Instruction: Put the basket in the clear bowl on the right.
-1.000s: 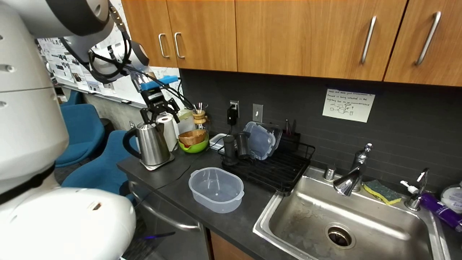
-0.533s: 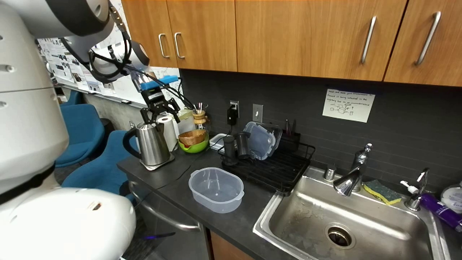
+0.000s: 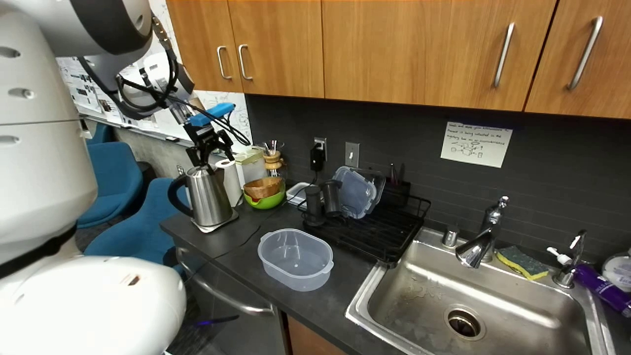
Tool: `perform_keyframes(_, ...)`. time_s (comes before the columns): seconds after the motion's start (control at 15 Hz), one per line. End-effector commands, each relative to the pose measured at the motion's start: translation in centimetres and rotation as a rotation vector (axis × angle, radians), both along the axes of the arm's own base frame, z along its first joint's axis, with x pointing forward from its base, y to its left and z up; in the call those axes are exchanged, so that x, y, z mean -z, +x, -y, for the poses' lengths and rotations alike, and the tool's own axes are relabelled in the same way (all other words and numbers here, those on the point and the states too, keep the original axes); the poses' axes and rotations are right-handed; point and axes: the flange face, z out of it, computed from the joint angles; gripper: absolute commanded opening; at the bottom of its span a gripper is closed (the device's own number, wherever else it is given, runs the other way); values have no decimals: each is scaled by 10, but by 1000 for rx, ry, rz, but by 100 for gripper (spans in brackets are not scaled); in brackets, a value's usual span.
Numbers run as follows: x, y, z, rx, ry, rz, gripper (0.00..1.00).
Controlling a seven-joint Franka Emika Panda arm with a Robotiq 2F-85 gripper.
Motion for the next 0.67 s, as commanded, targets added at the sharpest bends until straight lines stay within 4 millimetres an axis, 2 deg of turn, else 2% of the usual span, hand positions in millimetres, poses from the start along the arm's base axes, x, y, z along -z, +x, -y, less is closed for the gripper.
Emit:
perform_keyframes(0.0, -6, 15, -15, -152, 112, 76, 100)
perform_keyframes(0.2, -2, 28, -10, -226, 249, 145, 100)
perform_keyframes(0.47, 21, 50, 20, -193, 444, 161, 100)
perform_keyframes(0.6, 34, 58, 35, -154, 481, 132, 100)
